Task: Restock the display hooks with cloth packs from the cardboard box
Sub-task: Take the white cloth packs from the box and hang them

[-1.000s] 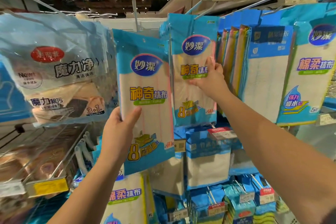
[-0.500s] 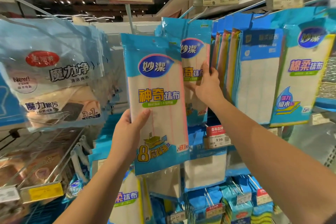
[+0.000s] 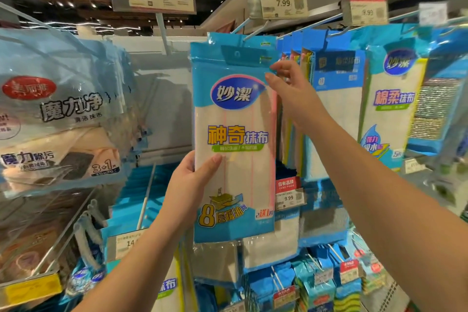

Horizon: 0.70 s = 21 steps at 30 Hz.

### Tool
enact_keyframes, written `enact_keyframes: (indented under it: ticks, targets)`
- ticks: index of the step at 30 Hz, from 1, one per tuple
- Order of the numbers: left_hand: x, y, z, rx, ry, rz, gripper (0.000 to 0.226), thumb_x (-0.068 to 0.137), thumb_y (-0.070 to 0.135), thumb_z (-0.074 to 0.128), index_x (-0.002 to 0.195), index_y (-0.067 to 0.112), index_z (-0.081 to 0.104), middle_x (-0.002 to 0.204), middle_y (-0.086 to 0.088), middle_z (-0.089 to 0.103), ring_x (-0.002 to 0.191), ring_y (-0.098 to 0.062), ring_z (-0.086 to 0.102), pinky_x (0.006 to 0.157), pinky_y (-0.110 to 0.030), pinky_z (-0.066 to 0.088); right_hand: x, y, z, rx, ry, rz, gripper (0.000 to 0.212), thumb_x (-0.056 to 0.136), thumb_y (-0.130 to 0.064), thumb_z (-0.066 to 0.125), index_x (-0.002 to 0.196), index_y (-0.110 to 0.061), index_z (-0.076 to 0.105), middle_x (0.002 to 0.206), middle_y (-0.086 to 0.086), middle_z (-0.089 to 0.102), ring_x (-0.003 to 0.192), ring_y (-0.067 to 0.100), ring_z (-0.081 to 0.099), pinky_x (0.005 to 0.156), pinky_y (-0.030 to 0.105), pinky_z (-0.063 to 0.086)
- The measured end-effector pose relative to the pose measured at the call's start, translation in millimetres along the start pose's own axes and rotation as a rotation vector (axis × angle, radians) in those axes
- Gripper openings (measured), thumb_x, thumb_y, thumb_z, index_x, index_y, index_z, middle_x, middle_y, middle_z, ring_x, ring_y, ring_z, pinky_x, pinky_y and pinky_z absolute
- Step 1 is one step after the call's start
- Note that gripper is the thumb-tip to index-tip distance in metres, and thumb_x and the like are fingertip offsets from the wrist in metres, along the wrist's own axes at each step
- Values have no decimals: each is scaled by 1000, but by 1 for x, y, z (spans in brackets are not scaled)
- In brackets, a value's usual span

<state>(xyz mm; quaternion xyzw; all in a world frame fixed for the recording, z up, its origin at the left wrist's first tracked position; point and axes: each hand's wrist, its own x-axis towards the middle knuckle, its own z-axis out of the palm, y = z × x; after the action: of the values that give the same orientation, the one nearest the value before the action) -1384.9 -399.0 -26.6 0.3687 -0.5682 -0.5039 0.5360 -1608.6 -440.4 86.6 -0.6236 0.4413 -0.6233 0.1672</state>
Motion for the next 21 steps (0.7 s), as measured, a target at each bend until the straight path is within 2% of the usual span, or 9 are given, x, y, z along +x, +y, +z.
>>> enact_keyframes:
  ticks: [3,5,9,11,13,16,19,21]
  targets:
    - [4,2,7,3,-56,-3,30,89,42,71,115,28,66,108,-1,76,96,-27,75,86,-57,58,3,-5,-3,135,-7,33,7,96,-29,63,100,-32,58,118,1,61,108,18,66,87,42,58]
    - [6,2,13,3,-79,-18,35,89,42,70,119,26,63,108,0,76,96,-26,75,86,-57,59,5,-8,-5,204,18,26,11,93,-24,65,100,-31,60,119,4,62,108,21,67,86,47,59]
    - [10,5,21,3,-134,-26,52,77,51,73,122,27,62,112,0,75,101,-27,73,89,-58,57,8,-16,-12,239,87,-27,33,86,-21,68,112,-39,61,123,-8,62,112,13,65,96,41,54]
    - [12,7,23,8,-156,-17,60,73,55,74,124,26,60,114,2,74,103,-25,73,91,-57,57,10,-21,-16,246,104,-31,39,83,-23,70,115,-42,60,128,-11,60,116,14,63,98,43,53]
    - [14,6,23,1,-163,-16,68,67,57,77,124,25,59,115,2,74,104,-25,72,93,-56,56,14,-23,-19,299,106,-27,44,85,-17,70,123,-36,57,128,-10,60,114,15,65,97,45,54]
    - [16,4,22,11,-160,-15,57,73,49,81,119,23,59,110,1,76,99,-24,74,92,-55,56,21,-27,-24,345,105,-18,51,91,-7,65,137,-22,49,128,-6,60,110,17,68,91,42,57]
    - [16,4,23,25,-167,-2,50,76,44,77,118,24,57,108,2,75,96,-23,75,90,-54,58,27,-29,-25,336,106,2,52,94,-5,62,142,-18,46,130,-6,57,105,14,70,82,36,58]
    - [16,5,25,26,-164,13,43,79,38,74,117,26,57,107,4,76,95,-21,75,88,-52,59,32,-29,-26,313,116,15,51,94,-6,62,141,-19,47,133,-5,54,103,11,70,83,36,58]
